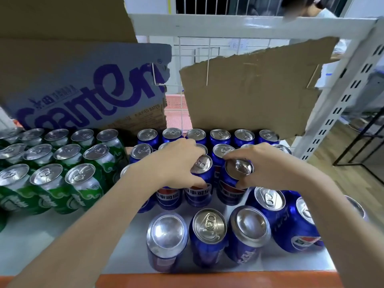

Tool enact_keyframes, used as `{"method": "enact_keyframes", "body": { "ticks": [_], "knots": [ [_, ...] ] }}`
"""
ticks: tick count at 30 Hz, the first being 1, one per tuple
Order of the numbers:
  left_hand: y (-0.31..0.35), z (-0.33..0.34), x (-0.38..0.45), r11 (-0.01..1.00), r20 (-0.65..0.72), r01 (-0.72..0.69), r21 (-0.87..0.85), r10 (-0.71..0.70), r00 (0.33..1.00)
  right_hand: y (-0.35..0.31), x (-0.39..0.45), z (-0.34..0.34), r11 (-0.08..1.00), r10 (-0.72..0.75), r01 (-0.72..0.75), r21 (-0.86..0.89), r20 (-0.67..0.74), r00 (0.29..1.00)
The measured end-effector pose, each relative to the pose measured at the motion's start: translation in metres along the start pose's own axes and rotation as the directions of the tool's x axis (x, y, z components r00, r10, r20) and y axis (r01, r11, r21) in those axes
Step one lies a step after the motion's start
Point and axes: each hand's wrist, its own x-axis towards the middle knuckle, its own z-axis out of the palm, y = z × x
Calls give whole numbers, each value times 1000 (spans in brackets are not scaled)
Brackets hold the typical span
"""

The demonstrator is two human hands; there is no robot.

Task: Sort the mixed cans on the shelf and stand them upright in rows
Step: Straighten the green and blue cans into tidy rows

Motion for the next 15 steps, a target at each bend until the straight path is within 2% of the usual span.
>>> {"method": "enact_keyframes", "body": {
  "ticks": [9, 15],
  "knots": [
    [6, 12, 9, 999, 64, 31, 22, -32, 997, 3, 10, 4, 995, -89, 85, 43, 92, 992],
    [3, 26, 8, 998, 33, 64, 27, -64, 997, 10, 16, 18, 993, -117, 112, 45, 126, 985]
  ]
}}
